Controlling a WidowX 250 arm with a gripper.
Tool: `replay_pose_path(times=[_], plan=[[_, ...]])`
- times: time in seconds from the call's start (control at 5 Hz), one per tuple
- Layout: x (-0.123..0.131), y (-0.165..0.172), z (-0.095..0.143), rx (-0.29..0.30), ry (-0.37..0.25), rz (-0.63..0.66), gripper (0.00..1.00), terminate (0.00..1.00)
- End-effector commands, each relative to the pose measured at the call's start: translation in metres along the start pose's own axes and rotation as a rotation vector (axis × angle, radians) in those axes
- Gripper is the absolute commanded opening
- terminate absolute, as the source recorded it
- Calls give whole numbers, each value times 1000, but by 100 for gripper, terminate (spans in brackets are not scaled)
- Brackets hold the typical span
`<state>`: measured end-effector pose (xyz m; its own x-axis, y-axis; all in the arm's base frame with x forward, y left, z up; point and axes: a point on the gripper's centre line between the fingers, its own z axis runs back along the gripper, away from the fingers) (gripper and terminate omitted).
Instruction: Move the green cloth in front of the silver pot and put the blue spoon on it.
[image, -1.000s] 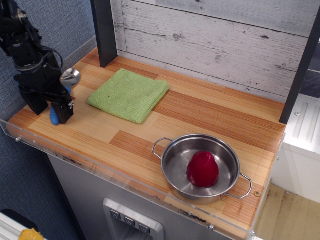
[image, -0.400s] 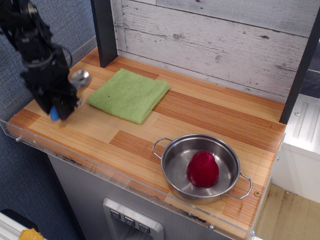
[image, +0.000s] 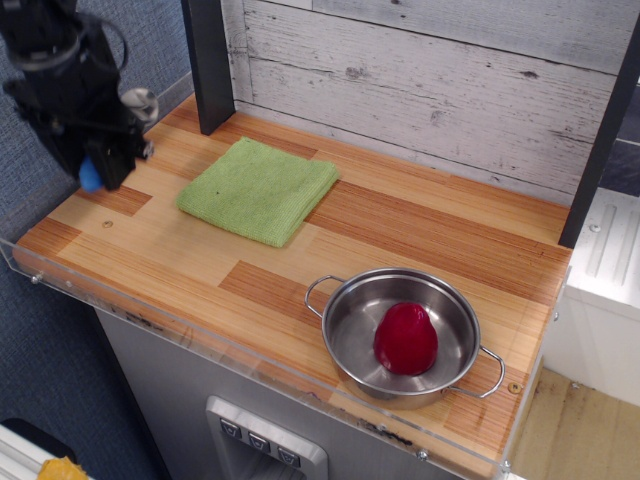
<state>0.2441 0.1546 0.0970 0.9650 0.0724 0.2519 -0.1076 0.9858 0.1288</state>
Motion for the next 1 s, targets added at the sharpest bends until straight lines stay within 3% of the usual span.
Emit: replay_pose_path(times=[0.0, 0.2, 0.4, 0.6, 0.8], plan=[[53, -85, 24, -56, -51, -137, 0, 0], [68, -141, 8, -96, -30, -198, 0, 0], [68, -194, -10, -131, 7, -338, 0, 0], [59, -219, -11, -160, -7, -422, 0, 0], [58, -234, -10, -129, -20, -493, 0, 0]])
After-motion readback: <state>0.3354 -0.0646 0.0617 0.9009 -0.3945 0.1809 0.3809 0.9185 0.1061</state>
